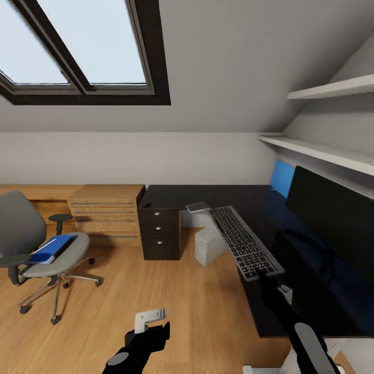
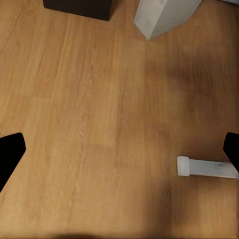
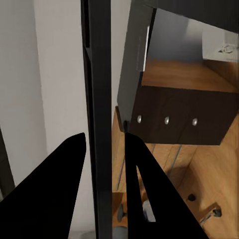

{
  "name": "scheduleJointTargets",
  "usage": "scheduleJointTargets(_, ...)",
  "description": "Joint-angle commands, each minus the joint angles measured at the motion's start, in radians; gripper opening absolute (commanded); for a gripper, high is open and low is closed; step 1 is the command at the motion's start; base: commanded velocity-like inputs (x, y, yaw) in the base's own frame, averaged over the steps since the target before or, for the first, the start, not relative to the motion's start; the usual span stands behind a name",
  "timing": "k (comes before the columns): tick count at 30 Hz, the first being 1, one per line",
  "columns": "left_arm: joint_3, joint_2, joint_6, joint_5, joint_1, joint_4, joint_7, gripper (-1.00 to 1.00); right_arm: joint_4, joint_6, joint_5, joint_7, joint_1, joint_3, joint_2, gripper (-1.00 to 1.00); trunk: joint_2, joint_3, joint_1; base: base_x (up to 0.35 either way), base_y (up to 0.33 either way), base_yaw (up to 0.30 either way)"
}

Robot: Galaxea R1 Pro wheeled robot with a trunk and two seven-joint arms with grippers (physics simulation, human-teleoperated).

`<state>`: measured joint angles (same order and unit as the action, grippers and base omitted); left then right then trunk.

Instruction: In the bedroom, organize the workspace by keeping the computer under the desk, ensuring the monitor is on the desk, placing the keyboard on the desk next to the monitor, placing the mouse on the desk next to the keyboard, moving the folder from the swivel chair onto the desk next to the mouse, stacking the notebook on top of the folder with the pen on top of the notebook, and positioning the swivel chair next to the desk.

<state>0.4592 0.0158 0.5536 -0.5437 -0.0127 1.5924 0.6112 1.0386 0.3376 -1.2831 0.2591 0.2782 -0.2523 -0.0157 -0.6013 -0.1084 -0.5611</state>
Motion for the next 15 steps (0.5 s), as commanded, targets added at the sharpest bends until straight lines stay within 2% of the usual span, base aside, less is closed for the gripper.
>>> scheduleJointTargets(1, 0.001, 0.000, 0.002, -0.009, -0.001, 0.001, 0.010, 1.00, -0.001, 0.008, -0.010, 0.002, 0.001, -0.003, 0.000, -1.00, -0.002, -0.002, 0.000, -0.133, -0.309, 0.000)
scheduleJointTargets(6, 0.003, 0.000, 0.000, -0.007, -0.001, 0.001, 0.010, 1.00, -0.029, -0.019, -0.010, -0.002, 0.001, -0.010, 0.000, -1.00, -0.002, -0.002, 0.000, -0.017, -0.340, 0.000)
scheduleJointTargets(7, 0.003, 0.000, 0.000, -0.008, -0.001, 0.001, 0.010, 1.00, -0.031, -0.041, -0.010, -0.003, 0.001, -0.010, 0.000, -1.00, -0.002, -0.002, 0.000, -0.001, -0.345, 0.000)
scheduleJointTargets(8, 0.003, 0.000, 0.000, -0.008, -0.001, -0.001, 0.010, 1.00, -0.049, -0.116, -0.011, -0.004, 0.001, -0.009, 0.000, -1.00, -0.002, -0.002, 0.000, 0.000, -0.255, 0.000)
scheduleJointTargets(10, 0.003, 0.000, 0.001, -0.010, -0.001, -0.002, 0.010, 1.00, -0.062, -0.156, -0.013, -0.004, 0.002, -0.008, 0.001, -1.00, -0.002, -0.002, 0.000, 0.000, -0.125, 0.000)
scheduleJointTargets(12, 0.003, 0.000, 0.000, -0.011, -0.001, -0.002, 0.010, 1.00, -0.065, -0.164, -0.033, -0.001, 0.002, -0.007, 0.002, -1.00, -0.002, -0.002, 0.000, 0.000, -0.026, 0.000)
scheduleJointTargets(15, 0.003, 0.000, 0.000, -0.012, -0.001, -0.002, 0.010, 1.00, -0.066, -0.165, -0.093, 0.000, 0.002, -0.007, 0.003, -1.00, -0.002, -0.002, 0.000, 0.000, -0.009, 0.000)
